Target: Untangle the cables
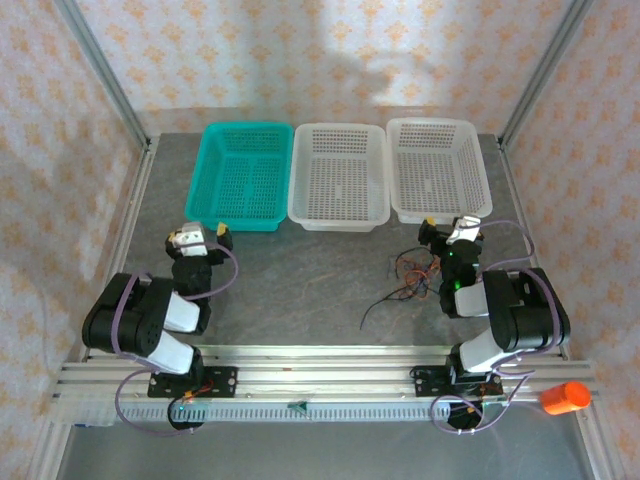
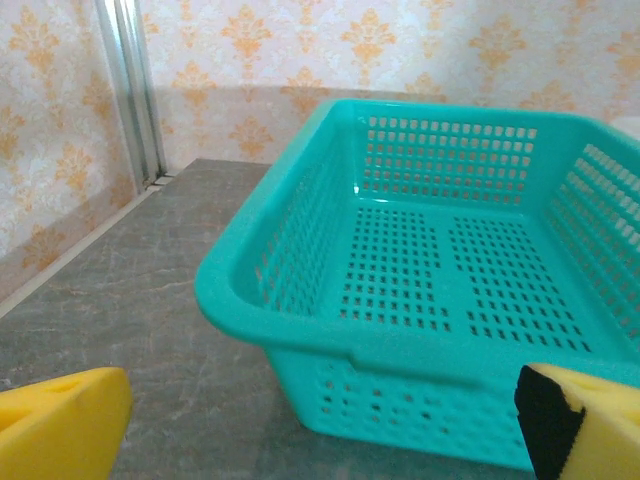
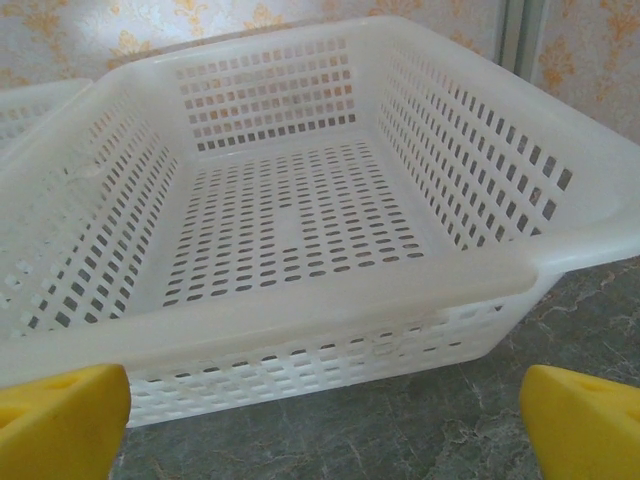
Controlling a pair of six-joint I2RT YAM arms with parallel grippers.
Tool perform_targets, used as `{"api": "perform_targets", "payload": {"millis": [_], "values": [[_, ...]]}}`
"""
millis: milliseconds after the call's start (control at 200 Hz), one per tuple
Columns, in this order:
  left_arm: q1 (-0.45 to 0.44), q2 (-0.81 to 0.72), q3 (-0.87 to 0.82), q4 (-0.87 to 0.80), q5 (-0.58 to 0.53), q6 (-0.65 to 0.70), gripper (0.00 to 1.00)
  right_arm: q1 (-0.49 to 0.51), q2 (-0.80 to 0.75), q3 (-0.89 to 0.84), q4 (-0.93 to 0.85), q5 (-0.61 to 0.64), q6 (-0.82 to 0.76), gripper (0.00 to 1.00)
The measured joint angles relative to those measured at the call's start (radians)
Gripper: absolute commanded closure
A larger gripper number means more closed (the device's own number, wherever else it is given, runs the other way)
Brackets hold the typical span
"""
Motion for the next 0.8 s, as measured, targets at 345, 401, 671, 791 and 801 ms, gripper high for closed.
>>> {"api": "perform_targets", "payload": {"millis": [345,401,671,791,801], "values": [[-0.1,-0.433,0.113,-0.404,-0.054,-0.014,0.01,0.0,-0.293,0.026,-0.18,-0.017,0.02,0.0],[-0.1,-0.454,0.149,-0.494,-0.07,-0.048,0.0,0.0,-0.359,0.031,-0.216,-0.029,0.036,0.0],[-0.1,-0.491,0.388,-1.009,-0.241,-0.37,0.01,0.0,-0.555,0.127,-0.484,-0.045,0.192,0.0],[-0.092,-0.519,0.443,-1.185,-0.277,-0.506,0.01,0.0,-0.628,0.14,-0.601,-0.029,0.274,0.0],[-0.091,-0.519,0.446,-1.196,-0.276,-0.514,0.01,0.0,-0.634,0.142,-0.612,-0.028,0.283,0.0]]}}
